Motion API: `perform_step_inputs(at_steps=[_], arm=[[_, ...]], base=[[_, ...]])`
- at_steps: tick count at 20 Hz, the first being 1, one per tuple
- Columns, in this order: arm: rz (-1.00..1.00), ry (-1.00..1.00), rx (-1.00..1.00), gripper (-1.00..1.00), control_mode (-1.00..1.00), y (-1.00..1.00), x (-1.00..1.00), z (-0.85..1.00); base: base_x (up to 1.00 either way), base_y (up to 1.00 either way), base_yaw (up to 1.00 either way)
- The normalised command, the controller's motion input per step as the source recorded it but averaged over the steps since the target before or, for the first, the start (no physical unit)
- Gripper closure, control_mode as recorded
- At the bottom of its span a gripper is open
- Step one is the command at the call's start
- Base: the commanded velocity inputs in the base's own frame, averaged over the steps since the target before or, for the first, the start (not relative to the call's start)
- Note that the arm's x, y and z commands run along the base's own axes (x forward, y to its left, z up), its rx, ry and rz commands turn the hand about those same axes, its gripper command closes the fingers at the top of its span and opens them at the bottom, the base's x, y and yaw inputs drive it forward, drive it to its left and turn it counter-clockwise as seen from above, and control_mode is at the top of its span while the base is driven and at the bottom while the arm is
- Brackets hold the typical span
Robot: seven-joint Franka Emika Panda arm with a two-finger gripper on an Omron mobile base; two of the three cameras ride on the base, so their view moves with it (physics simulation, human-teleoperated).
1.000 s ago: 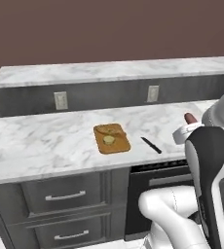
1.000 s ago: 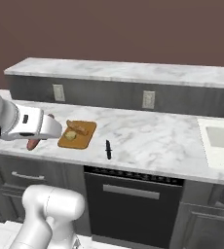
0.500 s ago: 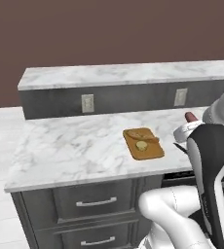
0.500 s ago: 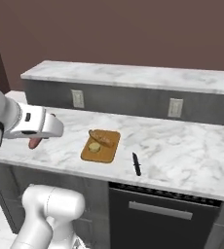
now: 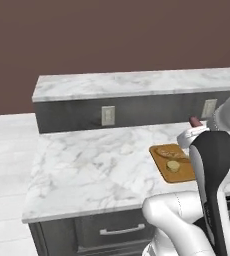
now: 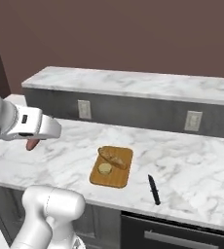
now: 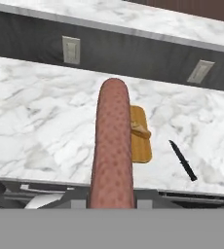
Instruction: Retrieve the sausage and cheese from the fridge and place them on the cutting board on the counter.
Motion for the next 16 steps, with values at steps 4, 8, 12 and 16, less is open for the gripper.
perform_step_inputs(at_steps=[4, 8, 12, 16], arm=[[0.0, 0.0, 0.0, 1.0, 1.0, 0.0, 0.0, 0.0], [0.0, 0.0, 0.0, 1.0, 1.0, 0.0, 0.0, 0.0], [0.0, 0.0, 0.0, 1.0, 1.0, 0.0, 0.0, 0.0], [0.0, 0.0, 0.0, 1.0, 1.0, 0.0, 0.0, 0.0]], base=[[0.81, 0.24, -0.02], [-0.15, 0.35, -0.36], [-0.09, 0.07, -0.59], [0.17, 0.0, -0.58]])
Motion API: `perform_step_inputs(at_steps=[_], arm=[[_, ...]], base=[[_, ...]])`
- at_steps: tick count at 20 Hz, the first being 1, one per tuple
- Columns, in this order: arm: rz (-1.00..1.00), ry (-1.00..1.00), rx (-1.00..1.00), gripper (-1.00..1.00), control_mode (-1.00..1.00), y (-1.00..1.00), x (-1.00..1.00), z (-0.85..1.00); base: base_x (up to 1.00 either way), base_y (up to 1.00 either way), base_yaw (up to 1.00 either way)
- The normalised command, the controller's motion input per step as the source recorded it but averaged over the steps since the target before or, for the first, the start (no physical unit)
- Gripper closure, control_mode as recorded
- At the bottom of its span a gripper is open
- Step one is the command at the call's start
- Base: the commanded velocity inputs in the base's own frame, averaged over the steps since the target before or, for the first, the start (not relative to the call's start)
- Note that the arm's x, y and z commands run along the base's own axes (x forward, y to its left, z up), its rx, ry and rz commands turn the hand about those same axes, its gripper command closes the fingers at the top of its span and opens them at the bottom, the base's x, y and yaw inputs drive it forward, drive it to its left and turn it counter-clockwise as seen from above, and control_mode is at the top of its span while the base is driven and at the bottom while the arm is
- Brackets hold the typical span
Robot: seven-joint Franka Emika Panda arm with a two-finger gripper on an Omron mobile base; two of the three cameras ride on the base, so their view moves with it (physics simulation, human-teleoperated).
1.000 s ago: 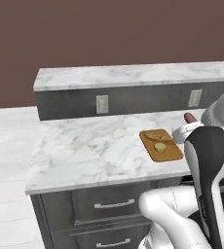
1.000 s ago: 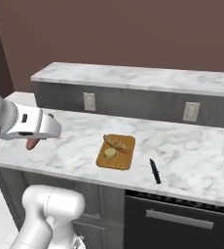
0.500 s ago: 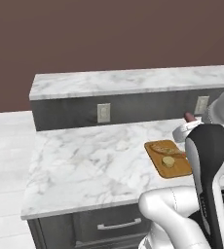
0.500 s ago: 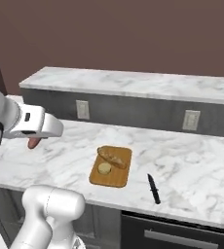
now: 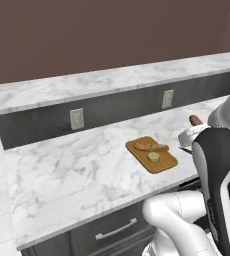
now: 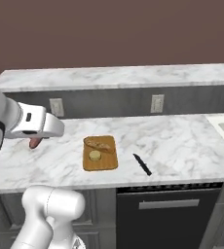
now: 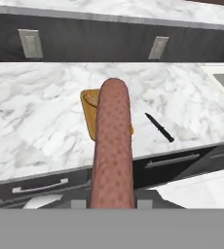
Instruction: Retrieve the sausage and cheese from the fridge and place them on the cutting board on the counter.
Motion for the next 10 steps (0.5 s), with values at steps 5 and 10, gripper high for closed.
perform_step_inputs(at_steps=[5, 10], arm=[[-0.37, 0.13, 0.02, 1.0, -1.0, 0.0, 0.62, -0.31], [-0.04, 0.15, 0.01, 1.0, -1.0, 0.0, 0.79, -0.36]], base=[[0.0, 0.0, 0.0], [0.0, 0.0, 0.0]])
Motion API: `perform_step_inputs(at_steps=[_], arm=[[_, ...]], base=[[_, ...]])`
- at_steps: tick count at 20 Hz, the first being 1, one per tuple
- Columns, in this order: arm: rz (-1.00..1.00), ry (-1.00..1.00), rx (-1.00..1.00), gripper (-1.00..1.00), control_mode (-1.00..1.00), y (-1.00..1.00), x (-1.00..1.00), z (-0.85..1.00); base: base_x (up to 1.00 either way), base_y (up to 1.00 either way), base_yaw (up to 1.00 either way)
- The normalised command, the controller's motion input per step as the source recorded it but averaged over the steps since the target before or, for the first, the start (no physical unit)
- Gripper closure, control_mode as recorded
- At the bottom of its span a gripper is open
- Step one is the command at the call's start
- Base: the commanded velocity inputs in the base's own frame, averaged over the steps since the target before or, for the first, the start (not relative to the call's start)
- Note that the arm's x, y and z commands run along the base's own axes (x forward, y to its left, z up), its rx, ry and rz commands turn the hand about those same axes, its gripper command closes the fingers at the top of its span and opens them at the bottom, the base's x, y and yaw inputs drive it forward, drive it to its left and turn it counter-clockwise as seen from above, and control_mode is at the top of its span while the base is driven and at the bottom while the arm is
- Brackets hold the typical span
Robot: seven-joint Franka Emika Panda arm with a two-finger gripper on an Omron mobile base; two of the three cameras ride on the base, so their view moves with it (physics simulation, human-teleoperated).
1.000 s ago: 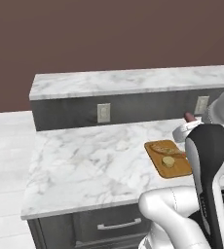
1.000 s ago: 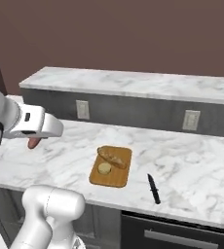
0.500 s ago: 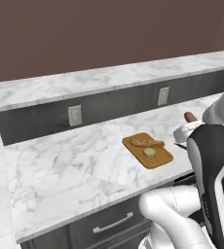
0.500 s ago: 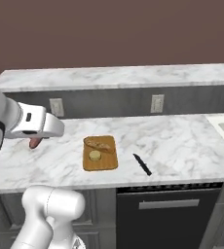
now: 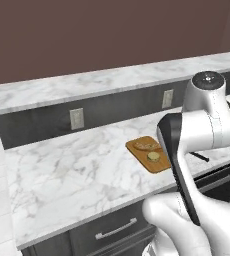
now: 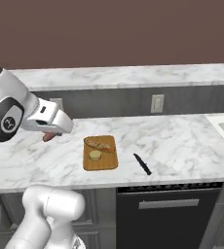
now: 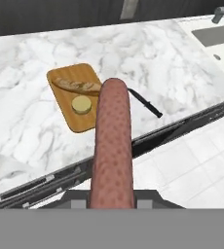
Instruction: Retrieve the sausage and cheese from the fridge and place them on the cutting board on the counter.
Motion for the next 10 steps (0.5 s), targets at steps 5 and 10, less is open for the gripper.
perform_step_inputs(at_steps=[5, 10], arm=[[-0.05, 0.2, 0.12, 1.0, -1.0, 0.0, 0.63, -0.45], [-0.1, 0.08, 0.12, 1.0, -1.0, -0.06, 0.43, -0.45]], base=[[0.0, 0.0, 0.0], [0.0, 0.0, 0.0]])
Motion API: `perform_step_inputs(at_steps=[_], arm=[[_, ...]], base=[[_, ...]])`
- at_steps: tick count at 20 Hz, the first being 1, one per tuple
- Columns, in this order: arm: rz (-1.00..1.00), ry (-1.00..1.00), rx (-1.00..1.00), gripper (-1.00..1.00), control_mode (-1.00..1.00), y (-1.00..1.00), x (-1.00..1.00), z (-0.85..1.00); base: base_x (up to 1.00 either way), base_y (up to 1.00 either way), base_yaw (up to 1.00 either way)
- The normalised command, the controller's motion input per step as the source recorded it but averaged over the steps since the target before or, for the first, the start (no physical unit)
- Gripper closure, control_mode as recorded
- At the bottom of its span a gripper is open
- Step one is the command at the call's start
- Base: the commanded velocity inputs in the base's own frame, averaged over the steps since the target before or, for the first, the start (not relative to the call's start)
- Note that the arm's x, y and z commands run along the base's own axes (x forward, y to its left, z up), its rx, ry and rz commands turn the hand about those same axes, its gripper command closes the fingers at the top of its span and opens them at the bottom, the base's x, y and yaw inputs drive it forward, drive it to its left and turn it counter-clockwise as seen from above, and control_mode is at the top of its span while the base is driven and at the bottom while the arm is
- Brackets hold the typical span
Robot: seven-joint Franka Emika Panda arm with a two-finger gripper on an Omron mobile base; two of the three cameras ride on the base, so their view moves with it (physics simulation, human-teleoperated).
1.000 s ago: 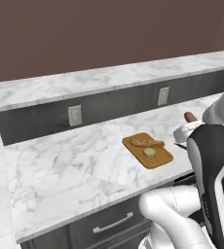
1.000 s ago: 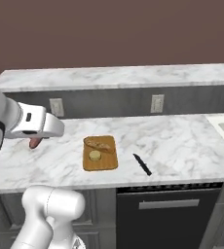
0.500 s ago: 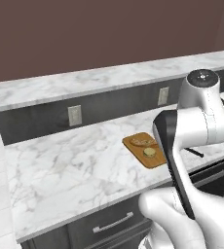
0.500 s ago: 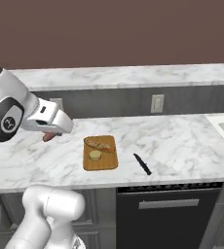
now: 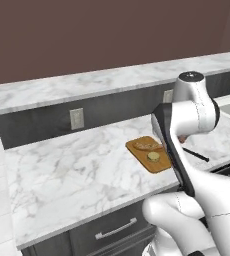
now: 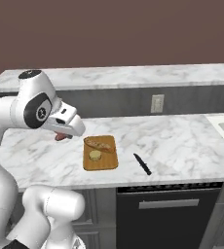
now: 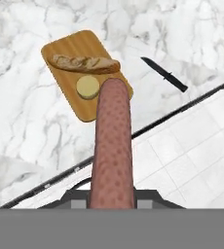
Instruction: Retrieve the sausage and cheese from the fridge and place them on the cutting board on the counter.
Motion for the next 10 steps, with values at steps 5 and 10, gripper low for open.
perform_step_inputs(at_steps=[5, 10], arm=[[-0.18, 0.01, 0.06, 1.0, -1.0, -0.13, 0.36, -0.29], [-0.22, 0.0, 0.03, 1.0, -1.0, -0.27, 0.32, -0.21]], base=[[0.0, 0.0, 0.0], [0.0, 0.0, 0.0]])
